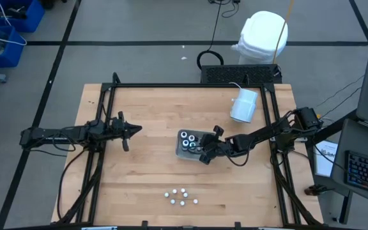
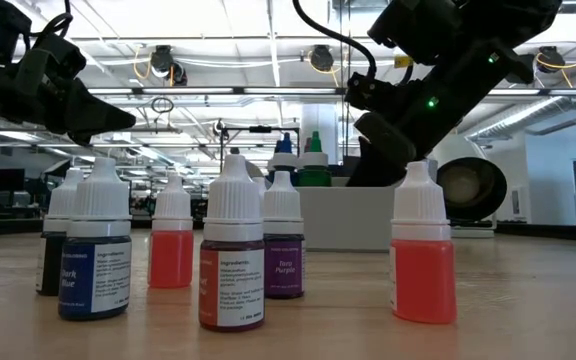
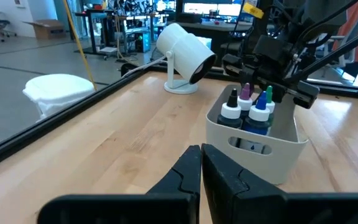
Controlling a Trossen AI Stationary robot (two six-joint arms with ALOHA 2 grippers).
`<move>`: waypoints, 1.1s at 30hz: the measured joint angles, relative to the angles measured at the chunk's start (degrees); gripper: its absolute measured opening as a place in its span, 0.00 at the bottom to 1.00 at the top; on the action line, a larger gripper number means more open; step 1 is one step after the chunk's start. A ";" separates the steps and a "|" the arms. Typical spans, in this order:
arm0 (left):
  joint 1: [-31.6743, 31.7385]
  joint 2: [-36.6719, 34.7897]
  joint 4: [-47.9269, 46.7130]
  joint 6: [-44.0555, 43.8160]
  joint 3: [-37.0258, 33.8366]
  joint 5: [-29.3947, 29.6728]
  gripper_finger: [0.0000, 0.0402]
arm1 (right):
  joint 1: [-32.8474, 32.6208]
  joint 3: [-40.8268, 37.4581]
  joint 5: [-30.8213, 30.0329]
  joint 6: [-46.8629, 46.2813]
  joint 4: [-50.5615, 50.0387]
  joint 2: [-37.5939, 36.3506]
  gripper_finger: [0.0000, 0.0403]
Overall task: Pick & Place food coloring
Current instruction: Put the small green bottle into the gray bin, then put the small dark blue bottle into the gray bin
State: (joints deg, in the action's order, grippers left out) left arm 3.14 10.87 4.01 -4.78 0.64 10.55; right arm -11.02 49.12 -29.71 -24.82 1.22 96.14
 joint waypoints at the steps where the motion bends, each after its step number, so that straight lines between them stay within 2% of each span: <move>1: 0.00 0.00 0.00 0.00 0.00 0.00 0.05 | 0.11 0.00 0.00 -0.07 0.04 0.00 0.20; 9: 0.00 0.00 0.00 0.00 0.00 -0.02 0.05 | 0.62 0.00 -0.16 0.73 0.71 -0.14 0.24; 18: 0.00 0.00 0.10 0.00 0.00 -0.09 0.05 | -0.76 2.38 -0.46 8.21 0.35 -9.59 0.19; 22: 0.00 0.00 -0.41 0.00 0.00 -0.09 0.05 | -6.79 4.99 -0.57 13.43 1.57 -12.85 0.14; 27: 0.00 0.00 -0.75 -0.07 0.02 -0.15 0.05 | -16.43 6.06 -0.73 15.75 1.09 -14.04 0.03; 29: 0.00 0.00 -0.79 -0.53 0.02 -0.22 0.05 | -19.99 5.14 -3.73 16.06 1.16 -14.02 0.01; 33: 0.00 0.00 -0.96 -1.77 0.04 -0.20 0.05 | -25.95 2.90 -13.88 13.44 2.33 -12.59 0.02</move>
State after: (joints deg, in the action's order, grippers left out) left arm 3.14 10.87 3.05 -6.55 0.69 10.35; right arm -36.97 52.03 -43.60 -11.38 3.55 83.55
